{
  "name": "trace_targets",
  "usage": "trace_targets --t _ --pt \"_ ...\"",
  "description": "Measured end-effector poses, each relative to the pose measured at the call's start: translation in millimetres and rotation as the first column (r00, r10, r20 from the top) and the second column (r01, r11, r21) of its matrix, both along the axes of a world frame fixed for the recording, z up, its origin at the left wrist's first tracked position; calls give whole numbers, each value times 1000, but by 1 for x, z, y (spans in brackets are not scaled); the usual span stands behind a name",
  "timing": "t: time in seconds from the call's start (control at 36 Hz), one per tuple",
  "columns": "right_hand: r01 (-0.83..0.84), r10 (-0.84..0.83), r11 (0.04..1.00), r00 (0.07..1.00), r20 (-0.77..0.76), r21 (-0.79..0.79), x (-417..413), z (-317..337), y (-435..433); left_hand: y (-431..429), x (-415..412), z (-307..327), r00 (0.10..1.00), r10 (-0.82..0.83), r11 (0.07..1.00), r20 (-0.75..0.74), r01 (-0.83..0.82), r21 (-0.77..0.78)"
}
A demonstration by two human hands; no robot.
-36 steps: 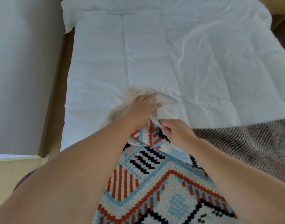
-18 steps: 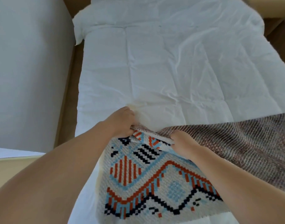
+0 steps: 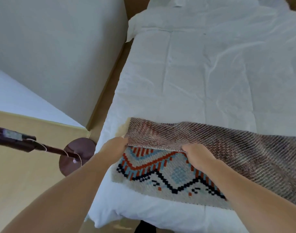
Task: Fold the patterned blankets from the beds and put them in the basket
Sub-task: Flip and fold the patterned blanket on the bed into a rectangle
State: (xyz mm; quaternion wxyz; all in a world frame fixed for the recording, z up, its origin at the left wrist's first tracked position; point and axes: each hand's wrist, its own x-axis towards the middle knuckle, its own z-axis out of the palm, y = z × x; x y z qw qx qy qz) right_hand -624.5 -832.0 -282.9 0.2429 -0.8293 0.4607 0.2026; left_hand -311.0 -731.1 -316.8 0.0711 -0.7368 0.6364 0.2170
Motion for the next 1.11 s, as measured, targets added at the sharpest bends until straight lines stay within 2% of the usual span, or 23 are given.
trace_targets --t 0.22,0.28,0.36,0.56,0.61,0.67,0.75,0.81,0.89,0.97,1.11 --pt "-182 188 980 979 -74 80 -3 1 56 76 -19 -9 990 105 991 95 -112 77" --pt "-172 181 979 980 -80 105 -3 -8 71 90 -23 -15 989 88 991 119 -99 88" --pt "-183 197 975 975 -108 126 -2 -29 90 110 -25 -31 990 85 993 110 -93 69" --pt "-322 340 939 923 -180 123 6 -95 123 141 -28 -86 996 39 990 81 -49 136" --pt "-306 327 943 926 -189 131 7 -112 129 143 -27 -92 996 79 993 41 -83 84" --pt "-282 305 950 931 -200 136 7 -124 134 136 -20 -93 985 174 984 -15 -175 -35" --pt "-231 249 966 952 -180 114 9 -137 138 110 -5 -96 955 297 948 6 -294 -120" --pt "-228 244 968 953 -177 109 13 -143 142 92 3 -99 928 373 924 3 -372 -86" --pt "-250 266 962 948 -173 111 23 -151 148 74 9 -108 870 484 875 -91 -478 79" --pt "-281 296 953 942 -160 111 38 -157 152 70 13 -116 871 485 871 -84 -471 143" --pt "-277 292 953 948 -127 123 67 -157 154 81 10 -119 869 470 883 -156 -460 96"
